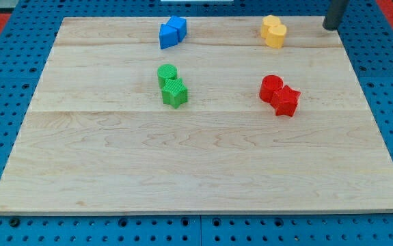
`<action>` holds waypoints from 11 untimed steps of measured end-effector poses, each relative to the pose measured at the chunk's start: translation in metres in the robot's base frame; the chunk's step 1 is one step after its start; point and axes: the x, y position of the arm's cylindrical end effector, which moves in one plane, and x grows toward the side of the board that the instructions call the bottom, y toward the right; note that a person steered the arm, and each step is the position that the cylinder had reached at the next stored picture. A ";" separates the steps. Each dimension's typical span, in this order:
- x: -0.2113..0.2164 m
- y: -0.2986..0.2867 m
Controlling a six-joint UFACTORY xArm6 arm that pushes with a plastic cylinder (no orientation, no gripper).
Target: Move the hexagon to the right of the blue cube
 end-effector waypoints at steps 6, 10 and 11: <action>-0.011 -0.046; 0.002 -0.093; 0.005 -0.093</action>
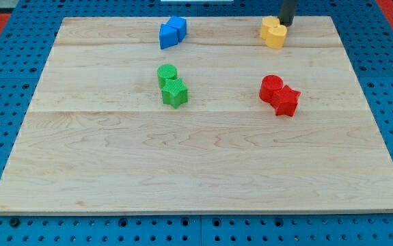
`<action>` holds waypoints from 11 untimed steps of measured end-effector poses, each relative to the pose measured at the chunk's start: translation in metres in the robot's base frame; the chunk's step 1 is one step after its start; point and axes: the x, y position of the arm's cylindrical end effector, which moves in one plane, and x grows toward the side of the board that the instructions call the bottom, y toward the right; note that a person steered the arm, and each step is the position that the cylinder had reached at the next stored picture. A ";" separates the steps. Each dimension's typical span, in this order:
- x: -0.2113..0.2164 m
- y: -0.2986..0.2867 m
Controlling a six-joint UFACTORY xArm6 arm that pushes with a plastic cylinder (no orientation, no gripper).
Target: Move the hexagon to the right of the blue cube
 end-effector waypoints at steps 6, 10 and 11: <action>0.004 -0.025; 0.035 -0.115; 0.014 -0.117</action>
